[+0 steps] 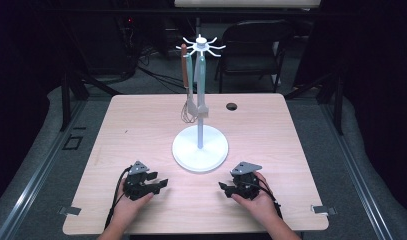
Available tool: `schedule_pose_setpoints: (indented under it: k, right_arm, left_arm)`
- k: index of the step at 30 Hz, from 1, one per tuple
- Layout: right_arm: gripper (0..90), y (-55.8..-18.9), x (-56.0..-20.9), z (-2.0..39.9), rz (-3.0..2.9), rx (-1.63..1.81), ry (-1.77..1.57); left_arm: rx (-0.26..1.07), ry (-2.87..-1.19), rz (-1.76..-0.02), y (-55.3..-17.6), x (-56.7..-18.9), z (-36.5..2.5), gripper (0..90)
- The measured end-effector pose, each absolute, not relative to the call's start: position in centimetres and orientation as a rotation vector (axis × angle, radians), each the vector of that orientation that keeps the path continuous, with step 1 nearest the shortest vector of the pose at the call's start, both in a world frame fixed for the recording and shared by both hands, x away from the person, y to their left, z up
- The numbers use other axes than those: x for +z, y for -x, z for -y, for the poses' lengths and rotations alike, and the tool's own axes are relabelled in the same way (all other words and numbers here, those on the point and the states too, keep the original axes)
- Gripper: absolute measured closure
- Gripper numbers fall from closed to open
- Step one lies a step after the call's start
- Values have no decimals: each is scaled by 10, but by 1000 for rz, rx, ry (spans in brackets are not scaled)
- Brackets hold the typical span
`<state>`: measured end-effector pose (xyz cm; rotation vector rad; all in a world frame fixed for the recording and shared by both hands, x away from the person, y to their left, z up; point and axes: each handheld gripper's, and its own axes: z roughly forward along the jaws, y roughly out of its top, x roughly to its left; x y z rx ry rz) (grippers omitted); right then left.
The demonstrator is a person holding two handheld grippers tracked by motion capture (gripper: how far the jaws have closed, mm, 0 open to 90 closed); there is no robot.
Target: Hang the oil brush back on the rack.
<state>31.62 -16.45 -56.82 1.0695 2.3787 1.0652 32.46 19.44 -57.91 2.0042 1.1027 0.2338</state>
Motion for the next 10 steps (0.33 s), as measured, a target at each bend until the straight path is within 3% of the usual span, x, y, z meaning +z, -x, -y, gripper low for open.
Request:
schedule_pose_setpoints:
  k: [10]
  right_arm:
    - [383,-316,-568,166,-2382,1059,-1072]
  left_arm:
    - [232,-2004,-1102,-326,-579,-195,410]
